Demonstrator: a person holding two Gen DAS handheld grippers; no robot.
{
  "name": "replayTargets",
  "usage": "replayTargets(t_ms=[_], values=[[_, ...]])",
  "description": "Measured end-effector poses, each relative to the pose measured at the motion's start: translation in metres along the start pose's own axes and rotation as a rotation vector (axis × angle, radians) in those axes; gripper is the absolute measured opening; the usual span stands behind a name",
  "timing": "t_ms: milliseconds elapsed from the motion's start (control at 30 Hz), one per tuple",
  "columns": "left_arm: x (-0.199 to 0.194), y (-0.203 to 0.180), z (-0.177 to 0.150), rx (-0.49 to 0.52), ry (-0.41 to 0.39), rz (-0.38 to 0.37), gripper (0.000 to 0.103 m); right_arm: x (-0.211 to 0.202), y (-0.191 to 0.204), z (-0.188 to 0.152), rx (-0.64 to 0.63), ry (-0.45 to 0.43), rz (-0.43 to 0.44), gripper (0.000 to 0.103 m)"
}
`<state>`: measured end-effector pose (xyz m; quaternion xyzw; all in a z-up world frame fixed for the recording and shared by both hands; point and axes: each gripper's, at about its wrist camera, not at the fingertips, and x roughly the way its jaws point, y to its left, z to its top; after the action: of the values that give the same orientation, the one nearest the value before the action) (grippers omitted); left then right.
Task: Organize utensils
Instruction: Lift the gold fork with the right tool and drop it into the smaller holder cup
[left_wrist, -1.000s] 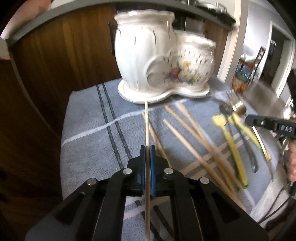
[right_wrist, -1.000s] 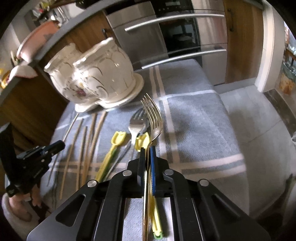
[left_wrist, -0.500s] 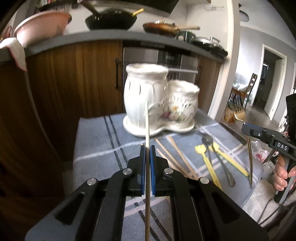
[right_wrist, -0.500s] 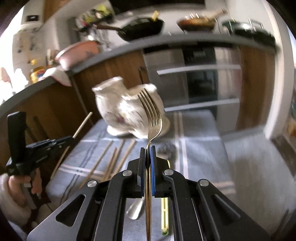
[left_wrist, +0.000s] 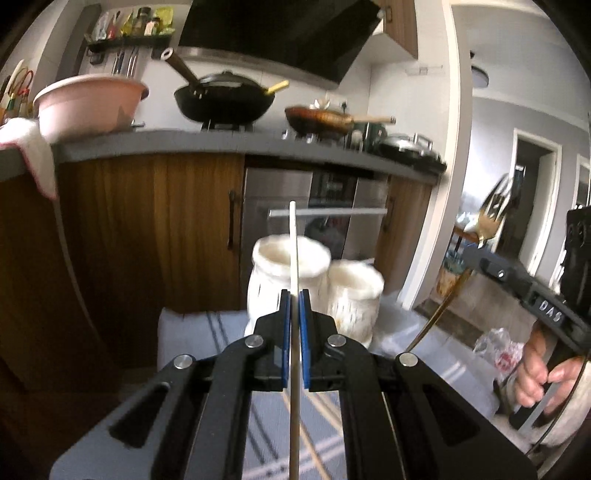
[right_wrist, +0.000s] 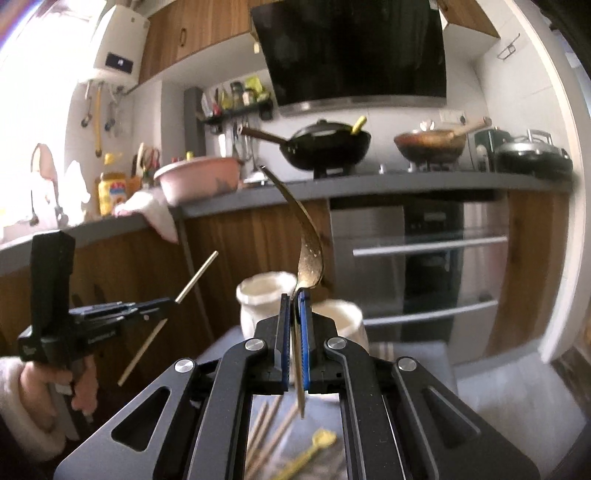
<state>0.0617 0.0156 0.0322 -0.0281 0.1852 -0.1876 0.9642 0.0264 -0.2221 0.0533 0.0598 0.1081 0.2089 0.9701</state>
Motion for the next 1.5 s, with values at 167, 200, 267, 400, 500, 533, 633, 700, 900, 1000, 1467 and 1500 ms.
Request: replayTargets(t_ms=[167, 200, 267, 400, 500, 533, 633, 700, 900, 1000, 1467, 1500], values=[[0.016, 0.001, 0.035, -0.007, -0.059, -0.034, 0.005, 0.021, -0.009, 0.029, 0.034, -0.001, 0.004, 0.006], [0.022, 0.001, 0.042, -0.013, -0.069, -0.037, 0.005, 0.025, -0.011, 0.034, 0.040, 0.002, 0.007, 0.006], [0.032, 0.004, 0.053, -0.028, -0.085, -0.053, 0.005, 0.031, -0.015, 0.044, 0.047, -0.005, 0.001, 0.006], [0.058, 0.014, 0.076, -0.079, -0.102, -0.099, 0.005, 0.043, -0.019, 0.060, 0.040, -0.019, -0.011, 0.006], [0.081, 0.017, 0.089, -0.102, -0.101, -0.111, 0.005, 0.053, -0.026, 0.068, 0.061, -0.030, -0.016, 0.006], [0.088, 0.017, 0.092, -0.103, -0.102, -0.117, 0.005, 0.056, -0.030, 0.068, 0.070, -0.031, -0.017, 0.006], [0.111, 0.015, 0.096, -0.090, -0.105, -0.106, 0.005, 0.068, -0.041, 0.068, 0.104, -0.027, -0.026, 0.006], [0.124, 0.014, 0.093, -0.090, -0.107, -0.110, 0.005, 0.076, -0.048, 0.063, 0.123, -0.026, -0.026, 0.006], [0.151, 0.013, 0.073, -0.057, -0.089, -0.051, 0.005, 0.100, -0.069, 0.039, 0.208, 0.039, -0.013, 0.006], [0.149, 0.010, 0.064, -0.027, -0.078, -0.047, 0.005, 0.109, -0.074, 0.026, 0.218, 0.085, -0.003, 0.006], [0.122, 0.015, 0.032, 0.017, 0.013, 0.001, 0.005, 0.142, -0.077, -0.006, 0.196, 0.261, -0.017, 0.006], [0.121, 0.015, 0.031, 0.017, 0.016, 0.003, 0.005, 0.143, -0.076, -0.006, 0.195, 0.265, -0.025, 0.007]])
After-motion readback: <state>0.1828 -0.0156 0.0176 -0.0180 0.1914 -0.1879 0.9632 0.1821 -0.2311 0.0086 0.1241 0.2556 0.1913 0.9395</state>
